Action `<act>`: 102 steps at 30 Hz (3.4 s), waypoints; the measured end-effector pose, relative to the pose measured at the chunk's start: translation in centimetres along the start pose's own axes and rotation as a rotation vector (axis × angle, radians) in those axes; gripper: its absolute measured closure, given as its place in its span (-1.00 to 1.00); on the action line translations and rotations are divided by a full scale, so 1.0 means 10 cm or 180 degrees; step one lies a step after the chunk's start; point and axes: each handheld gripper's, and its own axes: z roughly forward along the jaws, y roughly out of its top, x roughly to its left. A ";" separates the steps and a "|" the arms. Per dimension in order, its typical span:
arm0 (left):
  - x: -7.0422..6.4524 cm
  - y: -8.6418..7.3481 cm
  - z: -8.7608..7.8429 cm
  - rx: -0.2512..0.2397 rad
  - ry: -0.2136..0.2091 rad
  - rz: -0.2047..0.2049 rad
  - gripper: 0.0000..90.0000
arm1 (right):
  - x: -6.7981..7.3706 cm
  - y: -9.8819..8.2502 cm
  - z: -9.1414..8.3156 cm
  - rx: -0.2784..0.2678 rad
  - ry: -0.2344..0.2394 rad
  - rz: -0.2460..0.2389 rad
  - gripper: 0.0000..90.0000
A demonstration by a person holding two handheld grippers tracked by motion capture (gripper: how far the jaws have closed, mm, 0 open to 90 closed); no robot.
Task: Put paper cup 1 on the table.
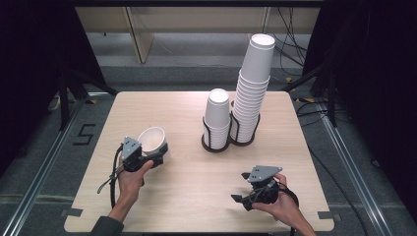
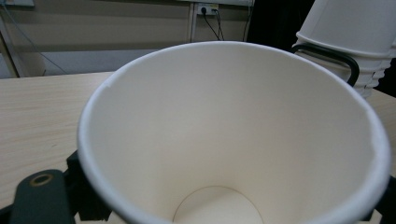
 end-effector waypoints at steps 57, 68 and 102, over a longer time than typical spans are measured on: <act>0.53 0.02 1.04 0.0345 0.0614 0.0270 -0.70 | 0.03 -0.03 0.03 0.0051 0.0045 -0.0045 -0.58; 0.54 -0.01 0.99 0.0568 0.0613 0.0356 -0.68 | 0.04 -0.04 0.04 0.0077 0.0050 -0.0096 -0.58; 0.17 0.01 0.19 0.0489 0.0257 0.0093 -0.67 | 0.03 -0.02 0.03 0.0035 0.0025 -0.0065 -0.58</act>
